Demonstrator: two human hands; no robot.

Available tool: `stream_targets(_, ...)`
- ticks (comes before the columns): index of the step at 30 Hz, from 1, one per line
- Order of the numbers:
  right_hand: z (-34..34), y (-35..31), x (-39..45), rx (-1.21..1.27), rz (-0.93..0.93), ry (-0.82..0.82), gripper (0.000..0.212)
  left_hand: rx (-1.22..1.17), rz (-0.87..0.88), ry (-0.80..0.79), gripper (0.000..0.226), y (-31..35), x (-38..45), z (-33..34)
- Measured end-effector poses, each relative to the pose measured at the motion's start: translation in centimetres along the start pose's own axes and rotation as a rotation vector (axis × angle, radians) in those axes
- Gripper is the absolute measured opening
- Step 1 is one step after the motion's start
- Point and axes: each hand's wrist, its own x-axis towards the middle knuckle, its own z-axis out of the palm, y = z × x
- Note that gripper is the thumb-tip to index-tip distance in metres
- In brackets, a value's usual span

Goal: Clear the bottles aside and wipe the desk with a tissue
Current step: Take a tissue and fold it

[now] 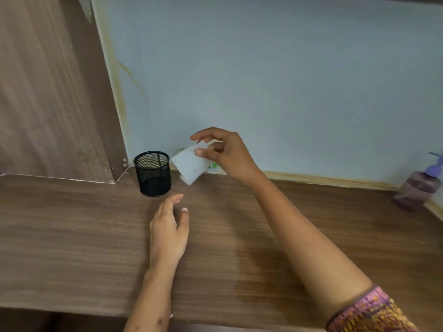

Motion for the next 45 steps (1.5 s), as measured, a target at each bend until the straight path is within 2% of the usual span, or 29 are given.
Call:
stream_targets(4, -1.7, 0.0, -5.0, 0.054, 0.072, 0.168, 0.021, -0.359, -0.068, -0.105, 0.013, 1.8, -0.8, 0.2)
stream_targets(10, -4.1, 0.8, -11.0, 0.114, 0.236, 0.429, 0.021, -0.681, -0.111, -0.31, 0.046, 6.1, -2.8, 1.5)
stream_targets(13, -5.6, 0.5, -13.1, 0.206, 0.277, 0.482, 0.022, -0.705, -0.098, -0.405, 0.038, 8.3, -3.4, 2.6)
stream_targets(17, -7.4, 0.3, -15.5, 0.265, 0.32, 0.502, 0.025, -0.648, -0.106, -0.462, 0.011, 10.9, -3.8, 4.0)
stream_targets(23, -10.5, 1.1, -19.7, 0.37, 0.574, 0.377, 0.044, -0.692, -0.201, -0.489, 0.014, 13.1, -4.8, 6.2)
stream_targets(25, -11.2, 1.2, -20.7, 0.441, 0.603, 0.357, 0.042, -0.681, -0.195, -0.523, 0.017, 13.7, -5.2, 6.7)
stream_targets(34, -12.9, 1.1, -22.6, 0.631, 0.536, 0.287, 0.04, -0.638, -0.122, -0.609, 0.017, 14.6, -6.0, 7.3)
stream_targets(38, -12.9, 1.1, -22.6, 0.653, 0.462, 0.297, 0.028, -0.664, -0.086, -0.692, 0.03, 15.2, -6.1, 6.9)
stream_targets(40, -12.9, 1.0, -22.6, 0.627, 0.44, 0.301, 0.026, -0.675, -0.09, -0.681, 0.031, 15.3, -6.1, 6.8)
stream_targets(43, -12.5, 1.0, -22.7, 0.512, 0.393, 0.371, 0.017, -0.718, -0.141, -0.606, 0.018, 15.2, -6.0, 6.8)
stream_targets(45, -12.3, 1.1, -22.7, 0.416, 0.342, 0.403, 0.027, -0.755, -0.169, -0.591, 0.019, 15.0, -5.9, 6.8)
